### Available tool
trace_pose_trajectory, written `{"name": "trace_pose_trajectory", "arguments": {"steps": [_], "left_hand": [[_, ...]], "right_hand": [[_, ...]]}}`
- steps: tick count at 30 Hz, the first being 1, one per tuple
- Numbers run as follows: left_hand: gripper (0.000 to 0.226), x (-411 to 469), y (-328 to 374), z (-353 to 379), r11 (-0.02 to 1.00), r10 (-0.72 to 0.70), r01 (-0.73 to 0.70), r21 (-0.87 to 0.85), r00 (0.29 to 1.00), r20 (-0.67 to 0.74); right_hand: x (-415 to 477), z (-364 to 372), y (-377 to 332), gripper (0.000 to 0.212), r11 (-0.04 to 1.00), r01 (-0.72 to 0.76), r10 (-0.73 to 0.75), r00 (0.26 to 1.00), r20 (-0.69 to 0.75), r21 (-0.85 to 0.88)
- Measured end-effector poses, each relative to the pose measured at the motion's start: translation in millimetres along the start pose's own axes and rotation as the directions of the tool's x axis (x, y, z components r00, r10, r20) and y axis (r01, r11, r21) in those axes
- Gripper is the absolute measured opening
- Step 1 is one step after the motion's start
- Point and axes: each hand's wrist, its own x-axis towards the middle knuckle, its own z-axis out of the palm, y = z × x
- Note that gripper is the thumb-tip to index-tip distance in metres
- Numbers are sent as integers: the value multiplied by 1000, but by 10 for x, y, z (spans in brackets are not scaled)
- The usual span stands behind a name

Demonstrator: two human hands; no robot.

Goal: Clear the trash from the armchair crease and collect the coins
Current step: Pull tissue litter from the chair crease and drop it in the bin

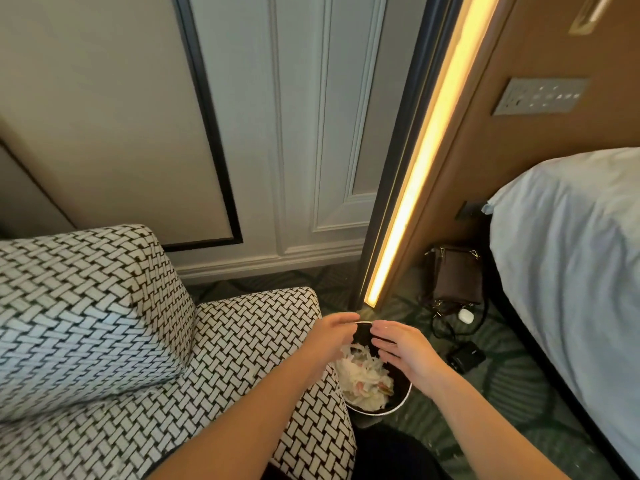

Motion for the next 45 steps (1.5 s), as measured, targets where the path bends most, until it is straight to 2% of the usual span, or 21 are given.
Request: {"name": "trace_pose_trajectory", "arguments": {"steps": [7, 15, 18, 22, 27, 30, 33, 37, 40, 43, 45], "left_hand": [[25, -511, 104, -423, 996, 94, -93, 17, 989, -110], [18, -1272, -74, -1322, 975, 193, -216, -56, 942, -273], [14, -1523, -225, -1679, 967, 211, -245, -63, 917, -337], [13, -1833, -521, -2182, 962, 206, -264, -75, 875, -438], [12, -2146, -1023, -2685, 964, 106, -229, -134, 796, -596], [11, -2349, -1410, -2950, 955, -12, -196, -221, 722, -692], [11, -2483, -1727, -3115, 924, -141, -181, -337, 657, -741], [13, -2709, -2124, -3266, 883, -266, -177, -435, 575, -774], [16, -2829, -2323, -3304, 860, -313, -196, -471, 527, -791], [16, -2923, -2452, -3330, 822, -355, -231, -521, 507, -785], [16, -2982, -2536, -3326, 823, -355, -229, -520, 507, -786]], "right_hand": [[-441, 473, -296, 26, 987, 148, -146, 989, 30, -64], [-921, 1455, -274, 20, 946, 292, -262, 944, 199, -142], [-1017, 1849, -169, 13, 935, 311, -258, 926, 274, -171], [-1127, 2399, 32, 14, 917, 326, -215, 889, 405, -228], [-1257, 2994, 394, 13, 886, 354, -165, 845, 509, -300], [-1316, 3346, 718, 15, 778, 457, -133, 791, 597, -432], [-1348, 3571, 1011, 27, 574, 611, -105, 715, 691, -545], [-1439, 3907, 1430, 42, 387, 683, 6, 670, 743, -619], [-1467, 4121, 1692, 52, 184, 756, 34, 633, 773, -628], [-1494, 4273, 1858, 61, -22, 810, 29, 587, 809, -586], [-1502, 4333, 1956, 69, -134, 831, 90, 553, 828, -540]]}}
